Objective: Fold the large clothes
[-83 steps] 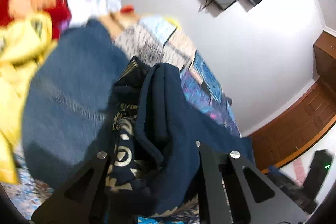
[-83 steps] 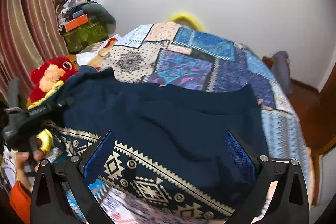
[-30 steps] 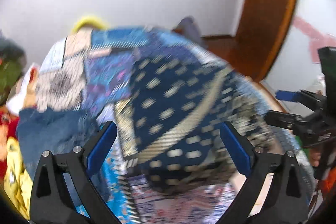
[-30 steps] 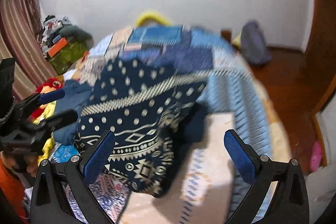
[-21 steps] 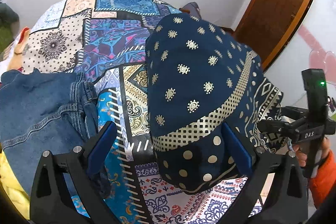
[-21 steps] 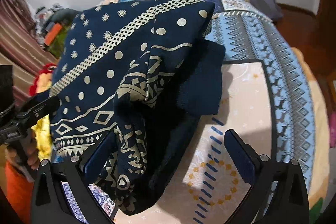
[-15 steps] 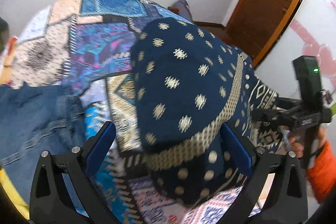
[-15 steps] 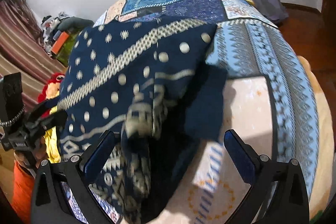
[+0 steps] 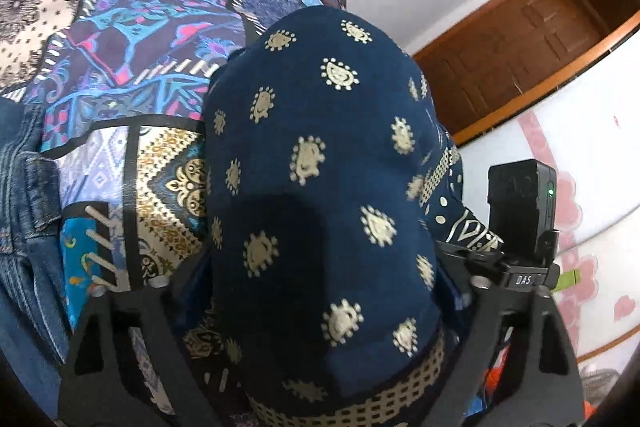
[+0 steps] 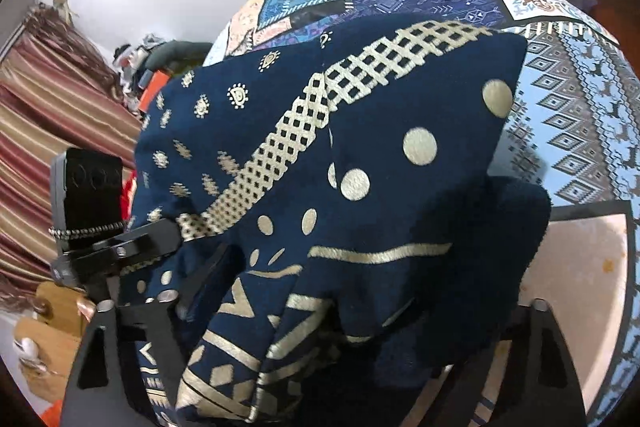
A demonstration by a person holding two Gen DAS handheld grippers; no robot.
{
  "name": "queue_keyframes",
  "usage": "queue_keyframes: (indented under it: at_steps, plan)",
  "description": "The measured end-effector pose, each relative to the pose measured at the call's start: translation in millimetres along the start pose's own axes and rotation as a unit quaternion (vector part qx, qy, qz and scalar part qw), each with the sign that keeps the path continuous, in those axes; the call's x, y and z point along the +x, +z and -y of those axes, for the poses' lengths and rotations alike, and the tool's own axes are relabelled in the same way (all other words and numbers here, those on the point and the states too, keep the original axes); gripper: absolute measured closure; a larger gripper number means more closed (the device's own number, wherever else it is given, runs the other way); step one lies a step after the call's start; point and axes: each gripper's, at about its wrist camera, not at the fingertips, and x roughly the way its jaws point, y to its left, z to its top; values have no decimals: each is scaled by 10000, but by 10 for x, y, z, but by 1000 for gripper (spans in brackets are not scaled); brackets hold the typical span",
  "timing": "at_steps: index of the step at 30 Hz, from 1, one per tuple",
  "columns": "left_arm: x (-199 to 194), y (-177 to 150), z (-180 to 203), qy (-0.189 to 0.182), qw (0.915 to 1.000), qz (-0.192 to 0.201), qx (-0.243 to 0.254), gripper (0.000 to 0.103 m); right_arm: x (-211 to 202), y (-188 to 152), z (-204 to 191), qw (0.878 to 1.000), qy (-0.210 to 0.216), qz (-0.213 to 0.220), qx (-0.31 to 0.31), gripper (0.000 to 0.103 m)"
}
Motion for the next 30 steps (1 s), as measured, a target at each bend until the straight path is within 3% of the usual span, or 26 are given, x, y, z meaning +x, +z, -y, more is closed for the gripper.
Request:
queue_keyframes:
  at_steps: [2, 4, 7, 14, 19, 24, 30]
  plan:
    - [-57, -31, 35, 47, 10000, 69, 23, 30, -24, -12, -38, 9998, 189, 6, 50, 54]
    - [-156, -68, 109, 124, 9998, 143, 88, 34, -86, -18, -126, 9997, 211, 75, -20, 64]
    - [-417, -109, 297, 281, 9983, 331, 376, 39, -175, -28, -362, 9994, 185, 128, -246, 71]
    - [-1364, -186, 647, 637, 9888, 1019, 881, 39, -455, -48, -1149, 9949, 372, 424, -831, 73]
    - [-2029, -247, 648, 827, 9811, 1444, 990, 39, -519, -12, -1818, 9892, 535, 583, -1232, 73]
    - [-2476, -306, 313, 949, 9789, 1615, 819, 39, -270, -35, -2345, 9856, 610, 509, -1494, 73]
    - [-2607, -388, -520, 1034, 9831, 1498, 212, 39, 483, -93, -2627, 9865, 619, 37, -1515, 73]
